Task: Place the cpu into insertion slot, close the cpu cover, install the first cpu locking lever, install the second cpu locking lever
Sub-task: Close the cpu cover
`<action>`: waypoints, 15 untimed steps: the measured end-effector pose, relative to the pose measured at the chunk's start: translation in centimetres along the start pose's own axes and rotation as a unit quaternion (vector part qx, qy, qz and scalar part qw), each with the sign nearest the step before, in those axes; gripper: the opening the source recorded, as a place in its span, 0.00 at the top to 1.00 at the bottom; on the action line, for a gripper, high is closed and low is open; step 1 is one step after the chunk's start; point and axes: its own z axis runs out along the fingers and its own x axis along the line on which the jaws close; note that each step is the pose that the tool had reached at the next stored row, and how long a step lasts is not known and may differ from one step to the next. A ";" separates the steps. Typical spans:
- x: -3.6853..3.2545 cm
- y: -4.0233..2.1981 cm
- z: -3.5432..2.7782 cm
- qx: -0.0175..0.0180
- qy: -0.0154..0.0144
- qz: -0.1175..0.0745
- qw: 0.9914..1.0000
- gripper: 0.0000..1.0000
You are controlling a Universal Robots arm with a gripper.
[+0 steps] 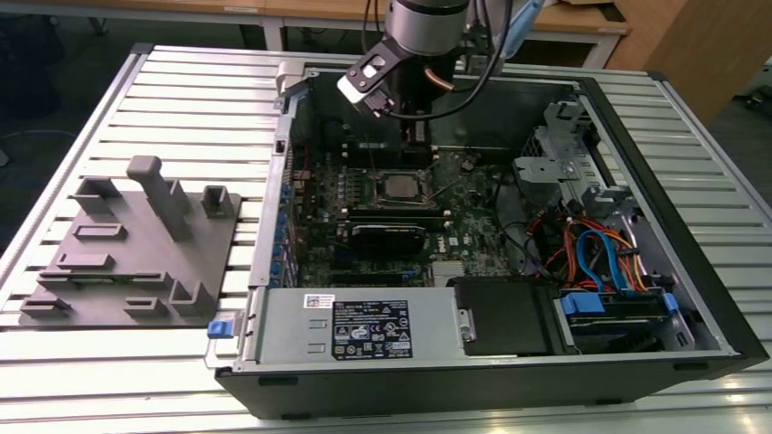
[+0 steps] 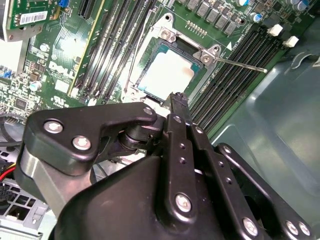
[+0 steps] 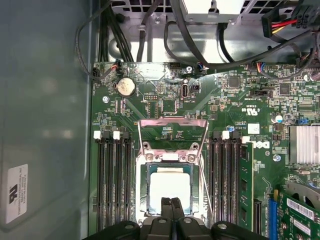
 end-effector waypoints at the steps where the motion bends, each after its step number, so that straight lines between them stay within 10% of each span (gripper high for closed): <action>1: 0.00 0.00 -0.15 0.000 0.000 0.000 1.000 0.90; 15: 0.01 0.53 -0.25 0.000 0.000 0.000 1.000 0.90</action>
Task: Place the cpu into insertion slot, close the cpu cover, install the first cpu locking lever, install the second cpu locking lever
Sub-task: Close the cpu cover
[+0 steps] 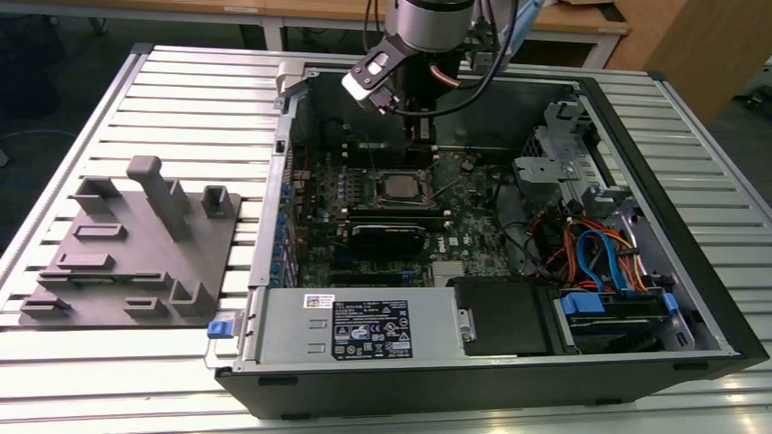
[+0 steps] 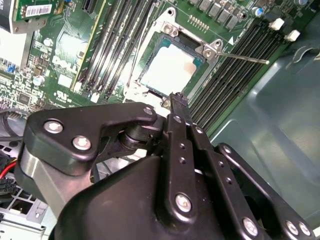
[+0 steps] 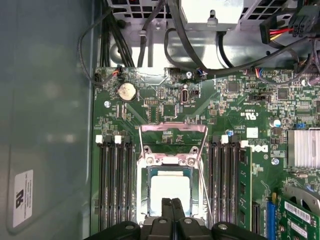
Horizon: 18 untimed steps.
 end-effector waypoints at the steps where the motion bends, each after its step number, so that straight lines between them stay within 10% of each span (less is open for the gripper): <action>1: 0.00 0.05 0.00 0.000 0.000 0.000 1.000 0.90; 18: 0.02 0.27 -0.82 0.000 0.000 0.000 1.000 0.90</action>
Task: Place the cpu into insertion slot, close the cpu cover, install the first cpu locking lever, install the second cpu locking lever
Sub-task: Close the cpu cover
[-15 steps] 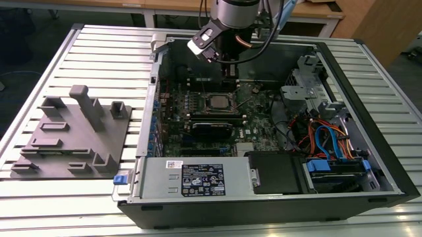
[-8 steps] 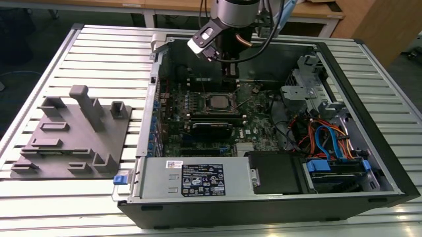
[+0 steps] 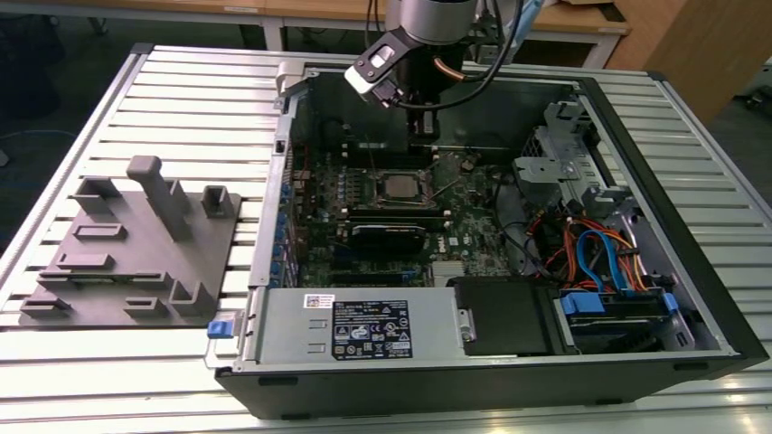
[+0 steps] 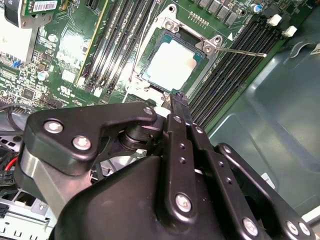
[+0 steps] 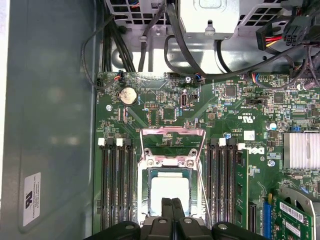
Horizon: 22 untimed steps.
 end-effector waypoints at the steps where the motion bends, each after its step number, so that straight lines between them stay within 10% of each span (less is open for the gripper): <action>1: 0.00 0.00 0.00 0.000 0.000 0.000 1.000 0.90; 22: 0.01 0.68 -0.54 0.000 0.000 0.000 1.000 0.90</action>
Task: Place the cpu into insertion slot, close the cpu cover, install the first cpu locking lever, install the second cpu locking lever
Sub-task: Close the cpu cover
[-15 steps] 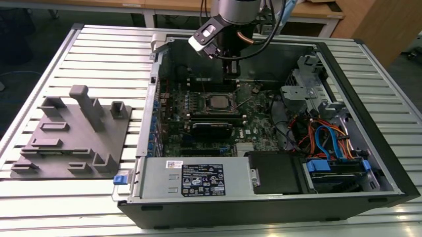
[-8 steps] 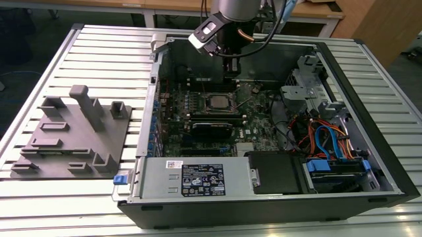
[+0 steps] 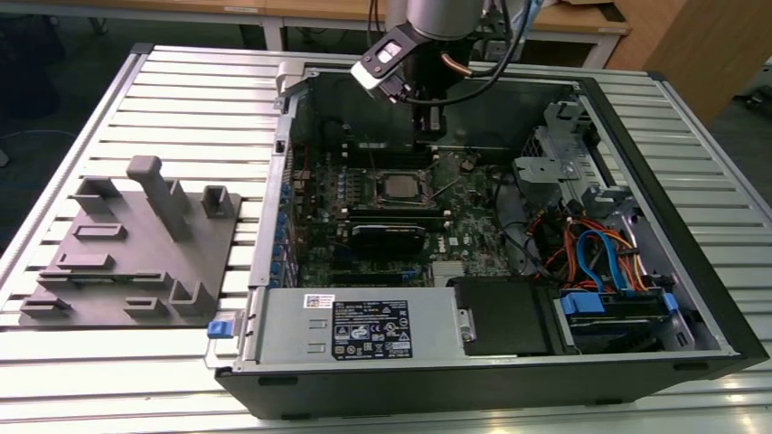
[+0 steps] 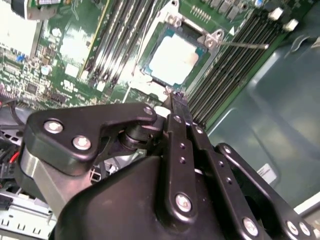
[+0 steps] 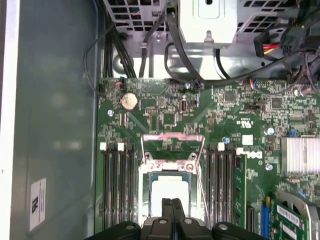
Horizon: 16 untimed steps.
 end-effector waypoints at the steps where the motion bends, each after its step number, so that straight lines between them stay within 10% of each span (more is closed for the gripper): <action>1: 0.00 0.16 0.03 0.000 0.000 0.000 1.000 0.90; 16: 0.00 1.16 0.22 0.000 0.000 0.000 1.000 0.90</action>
